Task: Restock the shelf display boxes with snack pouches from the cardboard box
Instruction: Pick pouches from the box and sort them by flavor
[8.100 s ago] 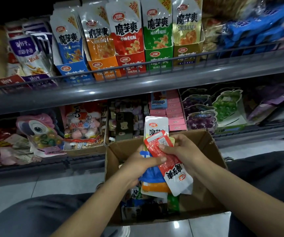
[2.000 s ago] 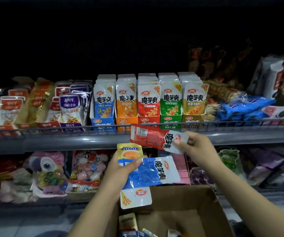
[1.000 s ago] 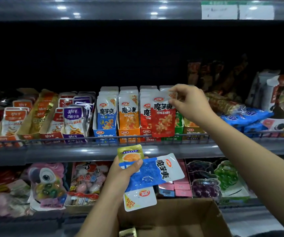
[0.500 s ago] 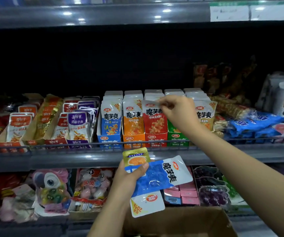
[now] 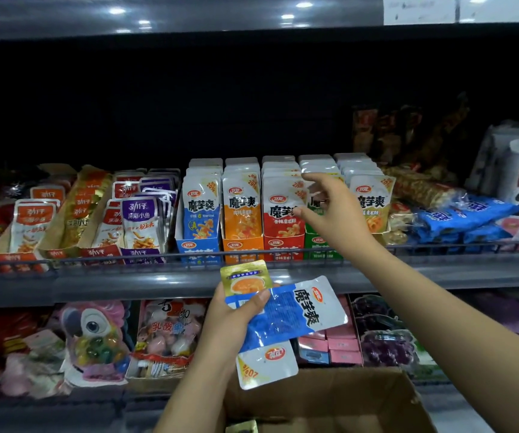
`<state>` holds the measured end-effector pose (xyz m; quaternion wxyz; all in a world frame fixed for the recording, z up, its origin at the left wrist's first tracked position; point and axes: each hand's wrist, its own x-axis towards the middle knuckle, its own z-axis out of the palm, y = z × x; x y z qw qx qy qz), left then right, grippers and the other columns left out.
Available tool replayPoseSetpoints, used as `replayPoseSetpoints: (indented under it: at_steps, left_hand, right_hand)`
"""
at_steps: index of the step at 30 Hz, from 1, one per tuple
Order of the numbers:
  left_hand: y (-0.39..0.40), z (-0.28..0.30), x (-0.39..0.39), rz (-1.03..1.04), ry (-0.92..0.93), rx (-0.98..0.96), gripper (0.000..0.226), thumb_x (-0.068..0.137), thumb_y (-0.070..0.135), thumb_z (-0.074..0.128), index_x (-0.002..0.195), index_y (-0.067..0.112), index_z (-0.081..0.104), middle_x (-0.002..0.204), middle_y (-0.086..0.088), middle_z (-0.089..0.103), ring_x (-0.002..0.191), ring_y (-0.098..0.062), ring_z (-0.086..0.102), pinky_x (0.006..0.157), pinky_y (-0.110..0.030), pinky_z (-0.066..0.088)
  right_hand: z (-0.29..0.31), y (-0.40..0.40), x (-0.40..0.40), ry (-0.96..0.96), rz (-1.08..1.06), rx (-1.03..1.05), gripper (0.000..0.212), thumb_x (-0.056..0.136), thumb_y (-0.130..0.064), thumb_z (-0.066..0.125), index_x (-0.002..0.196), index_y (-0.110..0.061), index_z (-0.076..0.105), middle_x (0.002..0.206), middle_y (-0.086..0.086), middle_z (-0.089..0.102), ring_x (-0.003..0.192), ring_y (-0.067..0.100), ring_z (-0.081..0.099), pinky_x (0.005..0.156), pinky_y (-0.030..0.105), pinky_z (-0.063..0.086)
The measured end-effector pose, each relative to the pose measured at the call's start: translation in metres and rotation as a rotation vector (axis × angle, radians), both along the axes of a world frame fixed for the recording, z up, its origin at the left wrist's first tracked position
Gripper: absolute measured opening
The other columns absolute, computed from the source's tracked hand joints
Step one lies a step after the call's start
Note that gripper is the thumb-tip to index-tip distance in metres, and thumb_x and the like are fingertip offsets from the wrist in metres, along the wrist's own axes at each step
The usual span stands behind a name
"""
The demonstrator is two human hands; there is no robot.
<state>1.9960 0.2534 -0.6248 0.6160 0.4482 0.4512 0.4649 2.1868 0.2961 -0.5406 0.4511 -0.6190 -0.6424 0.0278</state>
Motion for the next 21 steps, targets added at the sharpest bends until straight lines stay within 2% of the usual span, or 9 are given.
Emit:
replayPoseSetpoints:
  at_steps: [3, 6, 8, 9, 12, 14, 16, 18, 21]
  left_hand:
    - [0.0, -0.001, 0.0, 0.03, -0.023, 0.007, 0.027, 0.08, 0.012, 0.073, 0.102, 0.018, 0.059, 0.092, -0.006, 0.074, 0.083, -0.028, 0.072, 0.073, -0.043, 0.057]
    - [-0.002, 0.0, 0.001, 0.036, -0.08, -0.008, 0.027, 0.08, 0.01, 0.072, 0.103, 0.017, 0.059, 0.092, -0.007, 0.074, 0.082, -0.028, 0.072, 0.068, -0.039, 0.057]
    - [-0.005, 0.001, 0.002, 0.038, -0.109, -0.027, 0.027, 0.08, 0.01, 0.071, 0.103, 0.018, 0.059, 0.092, -0.008, 0.074, 0.081, -0.028, 0.072, 0.062, -0.035, 0.056]
    - [-0.005, 0.001, 0.003, 0.037, -0.125, -0.038, 0.027, 0.081, 0.01, 0.071, 0.104, 0.017, 0.058, 0.093, -0.008, 0.074, 0.08, -0.028, 0.072, 0.06, -0.034, 0.057]
    - [-0.007, 0.003, 0.004, 0.032, -0.179, -0.073, 0.026, 0.084, 0.011, 0.067, 0.108, 0.014, 0.057, 0.099, -0.011, 0.072, 0.078, -0.027, 0.072, 0.055, -0.035, 0.058]
    - [-0.007, 0.003, 0.003, 0.021, -0.263, -0.113, 0.024, 0.088, 0.009, 0.061, 0.111, 0.012, 0.055, 0.103, -0.013, 0.069, 0.079, -0.028, 0.07, 0.055, -0.037, 0.059]
    - [-0.005, 0.003, -0.002, 0.021, -0.339, -0.153, 0.02, 0.091, 0.009, 0.056, 0.111, 0.014, 0.055, 0.103, -0.013, 0.069, 0.082, -0.028, 0.069, 0.058, -0.042, 0.059]
    - [-0.003, 0.006, -0.01, 0.022, -0.413, -0.169, 0.016, 0.094, 0.01, 0.051, 0.108, 0.017, 0.055, 0.095, -0.01, 0.07, 0.075, -0.024, 0.07, 0.054, -0.038, 0.059]
    - [0.001, 0.012, -0.023, -0.019, -0.533, -0.144, 0.026, 0.093, 0.015, 0.049, 0.119, 0.017, 0.053, 0.097, -0.009, 0.069, 0.072, -0.019, 0.071, 0.054, -0.031, 0.058]
  right_hand:
    - [-0.017, -0.029, 0.003, 0.039, -0.039, -0.015, 0.054, 0.081, -0.034, 0.071, 0.129, -0.02, 0.05, 0.109, -0.009, 0.051, 0.103, 0.01, 0.051, 0.09, 0.028, 0.045]
    - [-0.032, -0.059, 0.006, 0.211, 0.062, -0.37, 0.062, 0.078, -0.04, 0.072, 0.132, -0.026, 0.044, 0.114, -0.005, 0.055, 0.096, 0.013, 0.06, 0.082, 0.034, 0.054]
    - [-0.039, -0.075, 0.007, 0.359, 0.2, -0.594, 0.06, 0.081, -0.032, 0.071, 0.133, -0.032, 0.04, 0.11, -0.002, 0.063, 0.088, 0.015, 0.064, 0.07, 0.026, 0.054]
    - [-0.043, -0.08, 0.008, 0.423, 0.259, -0.628, 0.058, 0.083, -0.023, 0.071, 0.132, -0.033, 0.041, 0.103, 0.001, 0.07, 0.084, 0.019, 0.067, 0.068, 0.027, 0.053]
    - [-0.049, -0.085, 0.008, 0.491, 0.297, -0.519, 0.035, 0.083, -0.011, 0.07, 0.111, -0.029, 0.059, 0.086, 0.0, 0.074, 0.083, 0.03, 0.067, 0.071, 0.035, 0.053]
    - [-0.047, -0.082, 0.01, 0.503, 0.289, -0.464, 0.018, 0.082, -0.011, 0.071, 0.096, -0.022, 0.069, 0.088, -0.003, 0.073, 0.082, 0.03, 0.064, 0.068, 0.025, 0.053]
    - [-0.04, -0.079, 0.013, 0.554, 0.393, -0.55, 0.022, 0.082, -0.005, 0.069, 0.101, -0.016, 0.07, 0.1, 0.003, 0.072, 0.089, 0.022, 0.066, 0.074, 0.023, 0.056]
    - [-0.028, -0.074, 0.014, 0.563, 0.547, -0.677, 0.038, 0.081, 0.004, 0.065, 0.115, -0.011, 0.062, 0.111, 0.003, 0.069, 0.1, 0.016, 0.066, 0.083, 0.025, 0.055]
    - [-0.007, -0.061, 0.012, 0.391, 0.604, -0.708, 0.045, 0.082, 0.009, 0.062, 0.121, -0.012, 0.055, 0.116, -0.007, 0.064, 0.103, 0.004, 0.064, 0.087, 0.018, 0.051]
